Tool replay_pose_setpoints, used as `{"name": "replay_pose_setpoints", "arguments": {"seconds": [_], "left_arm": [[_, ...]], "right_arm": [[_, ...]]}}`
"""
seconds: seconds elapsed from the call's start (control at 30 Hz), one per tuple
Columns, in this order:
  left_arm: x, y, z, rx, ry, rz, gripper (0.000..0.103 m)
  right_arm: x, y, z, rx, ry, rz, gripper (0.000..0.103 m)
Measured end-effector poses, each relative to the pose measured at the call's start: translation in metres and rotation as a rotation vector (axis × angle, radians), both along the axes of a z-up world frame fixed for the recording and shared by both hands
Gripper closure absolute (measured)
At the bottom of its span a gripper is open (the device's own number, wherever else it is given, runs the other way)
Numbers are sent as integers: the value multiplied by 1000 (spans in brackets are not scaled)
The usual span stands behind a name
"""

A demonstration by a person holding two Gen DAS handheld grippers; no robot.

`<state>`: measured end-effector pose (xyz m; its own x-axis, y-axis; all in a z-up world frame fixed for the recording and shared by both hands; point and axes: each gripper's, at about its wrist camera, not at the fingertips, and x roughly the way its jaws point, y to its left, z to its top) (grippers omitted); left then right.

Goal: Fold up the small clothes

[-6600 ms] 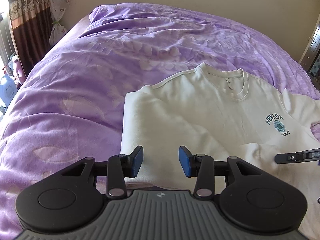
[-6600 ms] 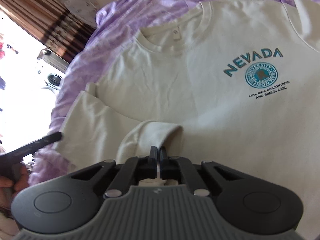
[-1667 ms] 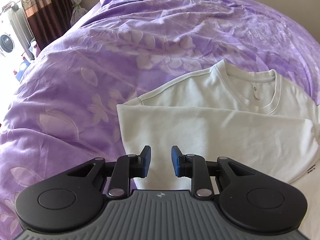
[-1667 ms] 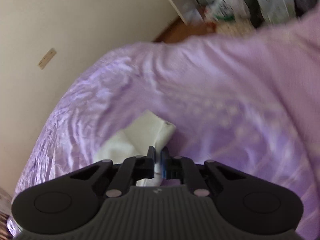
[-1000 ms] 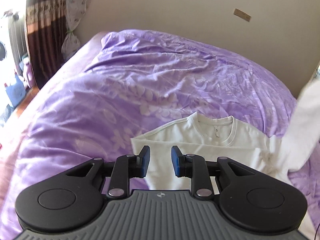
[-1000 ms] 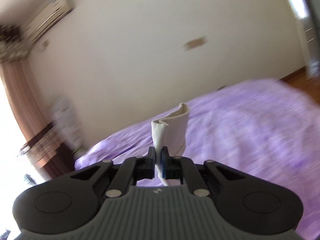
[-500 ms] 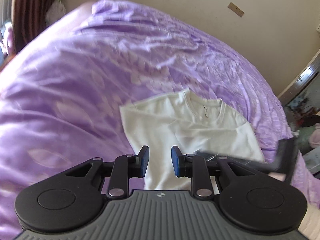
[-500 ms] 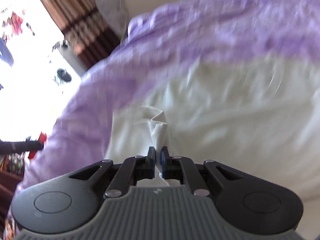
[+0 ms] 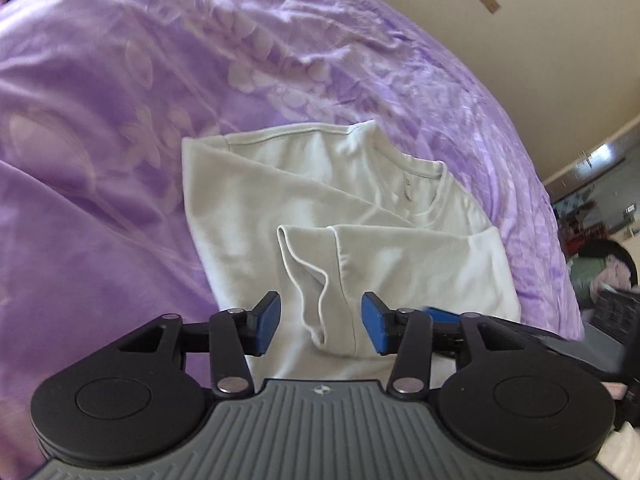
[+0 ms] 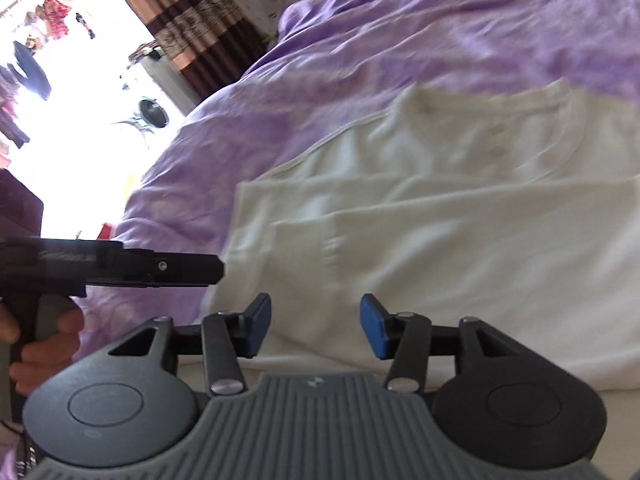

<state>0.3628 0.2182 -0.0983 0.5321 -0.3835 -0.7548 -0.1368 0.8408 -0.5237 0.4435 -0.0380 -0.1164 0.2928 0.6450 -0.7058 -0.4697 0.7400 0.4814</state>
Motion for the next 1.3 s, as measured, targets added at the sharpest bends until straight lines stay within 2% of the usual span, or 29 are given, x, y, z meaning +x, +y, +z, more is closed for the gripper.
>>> {"name": "replay_pose_setpoints", "arguments": {"seconds": [0.13, 0.2, 0.23, 0.27, 0.3, 0.33, 0.4, 0.53, 0.7, 0.83, 0.93, 0.97, 1.0, 1.03, 1.07, 1.17, 1.23, 1.3], "left_arm": [[20, -3, -21, 10, 52, 26, 47], [25, -3, -28, -4, 51, 38, 47], [26, -4, -30, -10, 41, 42, 51], [26, -5, -30, -12, 28, 43, 57], [26, -8, -29, -4, 14, 42, 69], [26, -11, -26, 18, -4, 39, 85], [26, -21, -15, 72, -51, 22, 99], [28, -34, 16, 92, -120, 6, 100], [43, -60, 74, 117, -201, -13, 101], [51, -89, 136, 136, -302, -56, 101], [49, -108, 187, 99, -409, -83, 101], [48, -113, 202, 90, -439, -85, 101], [46, -116, 216, 84, -469, -89, 101], [44, -119, 227, 89, -497, -95, 101], [43, -123, 235, 103, -515, -103, 101], [44, -125, 244, 110, -528, -105, 101], [42, -123, 243, 138, -517, -104, 101], [43, -118, 231, 184, -466, -103, 101]], "right_arm": [[14, -60, 11, -88, -47, -93, 53], [17, -98, 14, -137, -58, -151, 53], [17, -118, 16, -165, -65, -181, 52], [18, -136, 17, -195, -78, -207, 51], [16, -155, 19, -228, -92, -231, 46], [15, -173, 20, -263, -109, -253, 41], [11, -204, 20, -338, -135, -279, 39], [3, -238, 7, -451, -129, -260, 39], [-1, -228, -21, -571, -165, -137, 39], [4, -214, -32, -622, -224, -105, 39], [12, -210, -36, -640, -239, -123, 40], [14, -210, -37, -655, -245, -129, 43], [14, -211, -37, -663, -249, -132, 58], [14, -214, -35, -658, -251, -144, 78], [14, -220, -31, -642, -249, -169, 86], [13, -246, -16, -521, -230, -284, 96], [13, -259, -11, -454, -196, -331, 98], [11, -262, -12, -437, -176, -339, 99]]}}
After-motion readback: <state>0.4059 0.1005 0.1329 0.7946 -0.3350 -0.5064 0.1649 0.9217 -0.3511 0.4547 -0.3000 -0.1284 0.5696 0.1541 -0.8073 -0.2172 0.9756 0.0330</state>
